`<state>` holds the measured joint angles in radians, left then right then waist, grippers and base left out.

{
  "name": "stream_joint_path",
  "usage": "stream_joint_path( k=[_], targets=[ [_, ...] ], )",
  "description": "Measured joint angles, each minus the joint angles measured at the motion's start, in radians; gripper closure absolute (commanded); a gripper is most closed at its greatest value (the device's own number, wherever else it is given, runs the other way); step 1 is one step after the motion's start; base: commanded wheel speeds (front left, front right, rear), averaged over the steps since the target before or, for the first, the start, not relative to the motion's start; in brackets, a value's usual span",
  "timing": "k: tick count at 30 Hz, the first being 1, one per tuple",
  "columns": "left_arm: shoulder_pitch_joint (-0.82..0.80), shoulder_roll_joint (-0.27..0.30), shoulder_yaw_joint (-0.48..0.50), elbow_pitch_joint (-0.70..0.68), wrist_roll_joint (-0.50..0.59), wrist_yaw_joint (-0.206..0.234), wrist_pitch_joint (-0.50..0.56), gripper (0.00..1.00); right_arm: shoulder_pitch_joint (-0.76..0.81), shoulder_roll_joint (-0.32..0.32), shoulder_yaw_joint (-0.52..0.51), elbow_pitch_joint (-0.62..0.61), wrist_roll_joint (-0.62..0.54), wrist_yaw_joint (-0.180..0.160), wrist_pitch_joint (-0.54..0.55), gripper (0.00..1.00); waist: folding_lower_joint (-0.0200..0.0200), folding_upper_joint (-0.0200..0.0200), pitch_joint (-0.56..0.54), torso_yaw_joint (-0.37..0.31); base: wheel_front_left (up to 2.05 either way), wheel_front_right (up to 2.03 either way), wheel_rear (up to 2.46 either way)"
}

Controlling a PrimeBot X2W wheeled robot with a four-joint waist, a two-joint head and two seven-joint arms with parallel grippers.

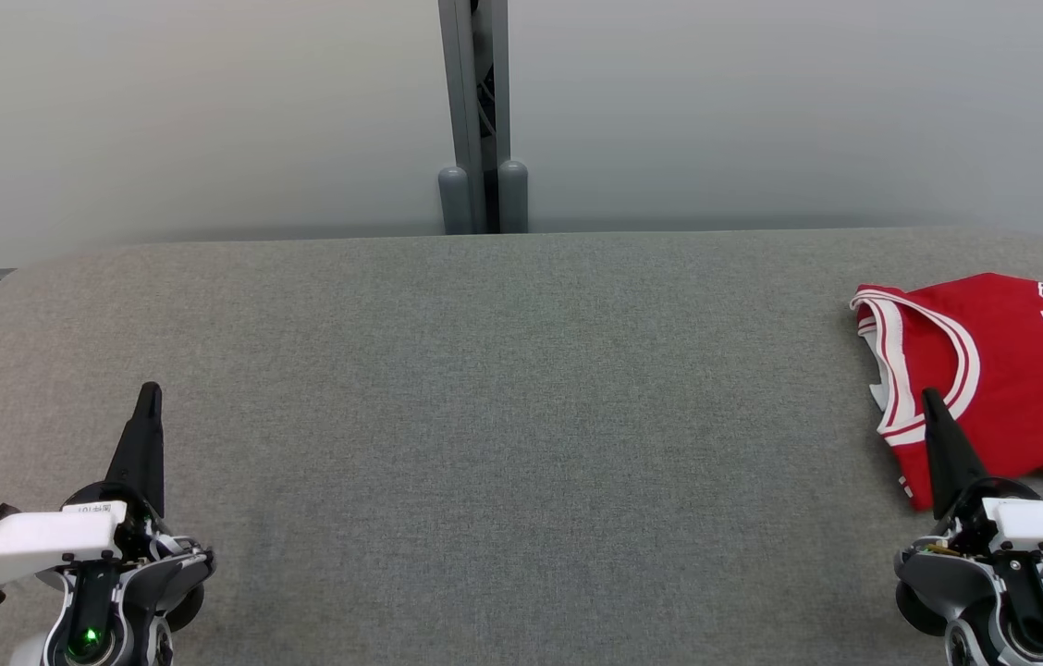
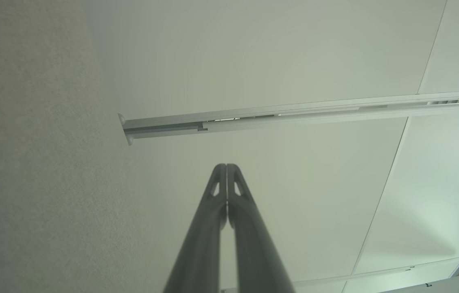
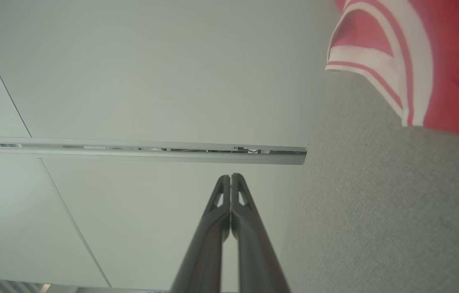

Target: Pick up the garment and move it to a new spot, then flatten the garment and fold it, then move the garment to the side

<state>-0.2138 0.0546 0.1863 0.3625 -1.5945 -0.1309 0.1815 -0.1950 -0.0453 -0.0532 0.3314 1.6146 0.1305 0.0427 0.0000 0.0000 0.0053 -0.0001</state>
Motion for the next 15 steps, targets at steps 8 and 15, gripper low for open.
stream_joint_path(
  k=[8, 15],
  targets=[
    [0.000, -0.001, 0.001, 0.000, 0.000, 0.000, 0.000, 1.00, 0.000, 0.000, 0.000, 0.000, 0.000, 0.000, 0.000, 1.00, 0.0000, 0.0000, 0.000, 0.000, 0.00, 0.00, 0.00],
    [0.000, -0.001, 0.002, 0.000, 0.000, 0.000, 0.003, 1.00, 0.000, 0.000, 0.000, 0.000, 0.000, 0.000, 0.000, 1.00, 0.0000, 0.0000, 0.000, 0.000, 0.00, 0.00, 0.00]
  ],
)
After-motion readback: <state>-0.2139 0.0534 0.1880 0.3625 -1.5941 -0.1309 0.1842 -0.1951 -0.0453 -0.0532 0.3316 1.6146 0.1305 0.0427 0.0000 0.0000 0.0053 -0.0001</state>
